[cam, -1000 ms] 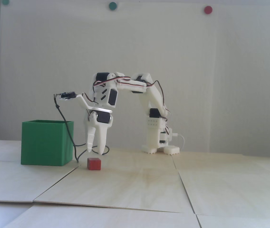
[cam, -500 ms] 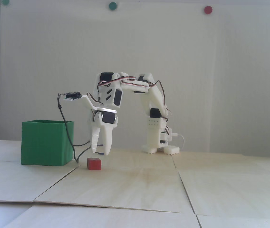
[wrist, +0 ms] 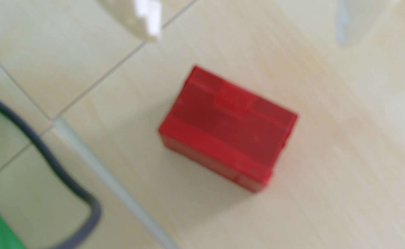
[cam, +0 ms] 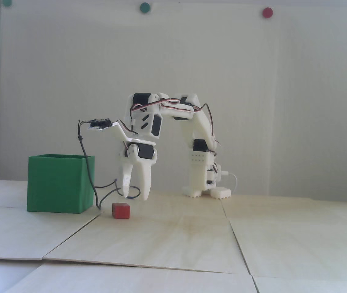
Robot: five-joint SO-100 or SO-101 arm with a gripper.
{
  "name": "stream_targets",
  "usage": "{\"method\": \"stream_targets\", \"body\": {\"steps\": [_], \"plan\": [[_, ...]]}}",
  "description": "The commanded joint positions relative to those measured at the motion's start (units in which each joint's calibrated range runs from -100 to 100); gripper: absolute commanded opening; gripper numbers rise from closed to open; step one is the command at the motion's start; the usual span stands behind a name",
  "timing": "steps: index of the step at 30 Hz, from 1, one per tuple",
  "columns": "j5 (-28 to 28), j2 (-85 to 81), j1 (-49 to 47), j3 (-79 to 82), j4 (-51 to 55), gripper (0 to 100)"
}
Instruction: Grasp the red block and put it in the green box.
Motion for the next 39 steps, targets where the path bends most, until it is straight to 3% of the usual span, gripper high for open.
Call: {"method": "stream_targets", "body": {"steps": [1, 14, 21, 28, 39], "plan": [[0.35, -1.95, -0.06, -4.67, -0.07, 26], [8.63, -2.11, -0.06, -4.67, 2.88, 26], [8.16, -1.79, -0.22, -6.45, 3.64, 26], [6.02, -1.4, 0.02, -12.66, 12.66, 26], [5.3, 1.21, -3.28, -13.19, 10.64, 26]]}}
